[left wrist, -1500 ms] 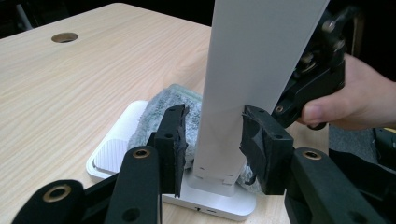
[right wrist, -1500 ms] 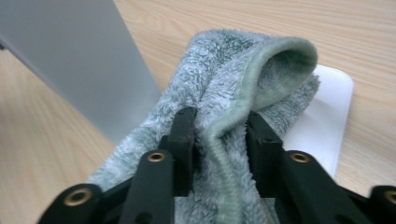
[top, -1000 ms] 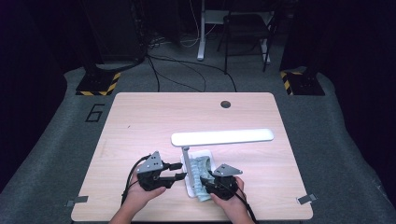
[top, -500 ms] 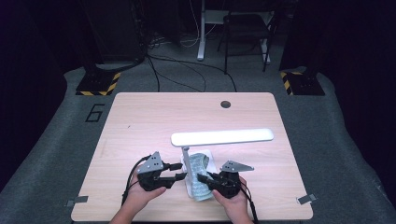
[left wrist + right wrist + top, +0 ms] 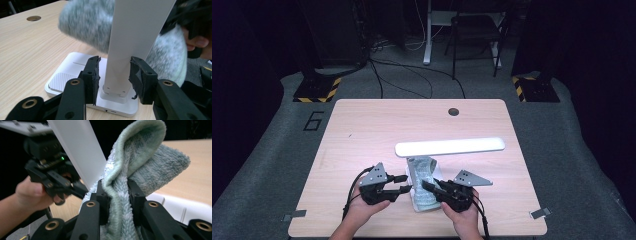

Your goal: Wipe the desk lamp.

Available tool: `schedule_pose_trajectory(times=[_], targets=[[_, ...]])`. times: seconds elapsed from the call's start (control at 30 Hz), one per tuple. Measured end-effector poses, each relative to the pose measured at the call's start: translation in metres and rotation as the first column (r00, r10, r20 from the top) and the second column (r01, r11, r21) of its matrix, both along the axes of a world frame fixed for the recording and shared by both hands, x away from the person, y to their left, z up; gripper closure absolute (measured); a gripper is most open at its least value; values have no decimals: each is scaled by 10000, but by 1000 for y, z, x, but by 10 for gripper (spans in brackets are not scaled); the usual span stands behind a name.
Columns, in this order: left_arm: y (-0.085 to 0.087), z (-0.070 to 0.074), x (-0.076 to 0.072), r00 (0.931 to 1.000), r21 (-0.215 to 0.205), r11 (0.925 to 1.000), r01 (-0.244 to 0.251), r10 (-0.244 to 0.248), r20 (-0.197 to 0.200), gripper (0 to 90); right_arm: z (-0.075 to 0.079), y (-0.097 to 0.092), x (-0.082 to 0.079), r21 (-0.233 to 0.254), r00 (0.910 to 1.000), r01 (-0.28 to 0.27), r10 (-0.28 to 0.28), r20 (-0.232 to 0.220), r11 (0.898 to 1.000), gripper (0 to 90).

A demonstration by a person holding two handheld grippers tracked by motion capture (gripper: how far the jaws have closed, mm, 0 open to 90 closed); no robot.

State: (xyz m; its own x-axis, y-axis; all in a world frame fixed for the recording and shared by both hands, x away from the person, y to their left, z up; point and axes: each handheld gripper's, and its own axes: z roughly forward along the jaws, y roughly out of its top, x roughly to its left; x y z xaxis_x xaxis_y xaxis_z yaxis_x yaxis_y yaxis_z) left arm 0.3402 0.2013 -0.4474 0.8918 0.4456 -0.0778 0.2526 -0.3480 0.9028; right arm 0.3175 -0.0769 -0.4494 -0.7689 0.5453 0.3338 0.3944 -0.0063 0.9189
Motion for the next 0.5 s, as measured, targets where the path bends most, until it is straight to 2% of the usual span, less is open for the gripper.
schedule_pose_trajectory(times=[0.07,0.13,0.17,0.2,0.23,0.27,0.37,0.4,0.5], targets=[[-1,-1,0,9999,69,10000,13,-12,-138,594,13,0,1,143,9992,-96,90,385,9999,748],[-3,0,-1,10000,271,9996,99,-99,-14,595,22,0,2,363,9986,-84,65,520,9993,748],[-3,0,-1,10000,271,9996,99,-99,-14,595,22,0,2,363,9986,-84,65,520,9993,748],[-3,0,-1,10000,278,9996,96,-96,-8,595,31,0,1,491,9968,-90,51,793,9988,747],[-3,0,-1,10000,278,9996,96,-96,-8,595,31,0,1,491,9968,-90,51,793,9988,747],[-3,0,-1,9999,274,9996,116,-115,-22,595,39,0,0,605,9936,-122,53,1130,9981,747],[-3,0,-1,9999,271,9995,131,-130,-36,595,44,-1,-2,687,9920,-170,83,1260,9975,746],[-2,0,-1,9998,241,9996,177,-176,-16,595,45,-1,-1,572,9920,-196,122,1260,9982,746],[-4,-2,-3,9992,115,9992,388,-387,-88,548,42,-2,2,628,9937,-167,96,1114,9979,744]])
